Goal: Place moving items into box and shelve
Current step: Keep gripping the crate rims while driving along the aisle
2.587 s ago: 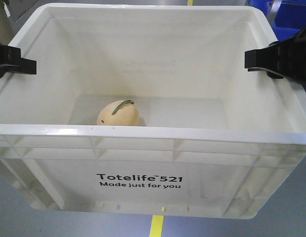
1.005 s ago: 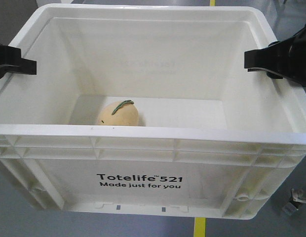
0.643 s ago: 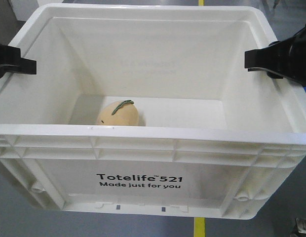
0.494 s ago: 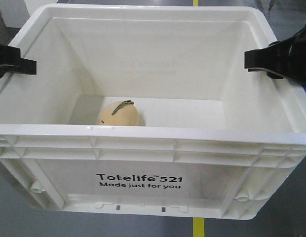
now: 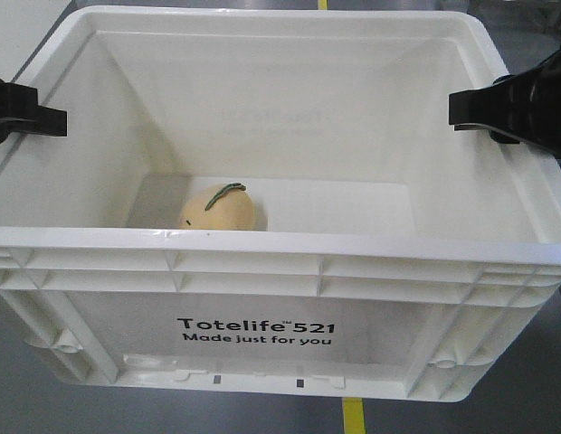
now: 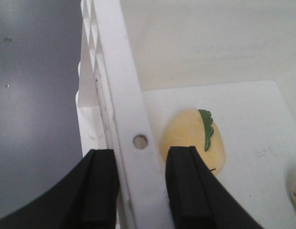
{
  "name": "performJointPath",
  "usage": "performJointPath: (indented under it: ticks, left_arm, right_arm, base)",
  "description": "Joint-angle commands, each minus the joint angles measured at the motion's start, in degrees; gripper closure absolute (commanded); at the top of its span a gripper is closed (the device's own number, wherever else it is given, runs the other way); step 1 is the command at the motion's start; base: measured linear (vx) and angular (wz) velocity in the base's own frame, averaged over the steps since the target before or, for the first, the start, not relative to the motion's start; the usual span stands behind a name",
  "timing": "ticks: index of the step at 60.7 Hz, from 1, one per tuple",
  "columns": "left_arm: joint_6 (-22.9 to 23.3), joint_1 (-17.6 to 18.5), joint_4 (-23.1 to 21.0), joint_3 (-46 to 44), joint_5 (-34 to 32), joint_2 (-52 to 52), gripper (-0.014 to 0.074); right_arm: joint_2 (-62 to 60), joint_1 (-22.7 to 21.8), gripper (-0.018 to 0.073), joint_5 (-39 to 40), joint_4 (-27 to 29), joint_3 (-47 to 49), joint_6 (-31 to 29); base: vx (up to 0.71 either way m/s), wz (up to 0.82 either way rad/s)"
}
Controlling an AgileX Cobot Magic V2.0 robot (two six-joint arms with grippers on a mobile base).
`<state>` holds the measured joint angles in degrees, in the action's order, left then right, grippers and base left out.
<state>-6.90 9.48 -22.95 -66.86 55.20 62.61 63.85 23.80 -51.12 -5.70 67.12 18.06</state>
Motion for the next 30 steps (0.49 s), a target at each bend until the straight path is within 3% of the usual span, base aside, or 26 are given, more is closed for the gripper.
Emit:
performJointPath:
  ticks: [1, 30]
  left_arm:
    - [-1.25, 0.92, -8.84, -3.11, -5.11, -2.37, 0.0603]
    - [-1.25, 0.92, -8.84, -3.11, -5.05, -2.37, 0.0603]
  right_arm:
    - [-1.14, 0.03, 0.0565, 7.92, -1.22, 2.39, 0.79]
    - [-1.14, 0.03, 0.0565, 7.74, -1.22, 2.39, 0.79]
  base:
    - [0.52, -0.15]
    - [0.53, -0.09]
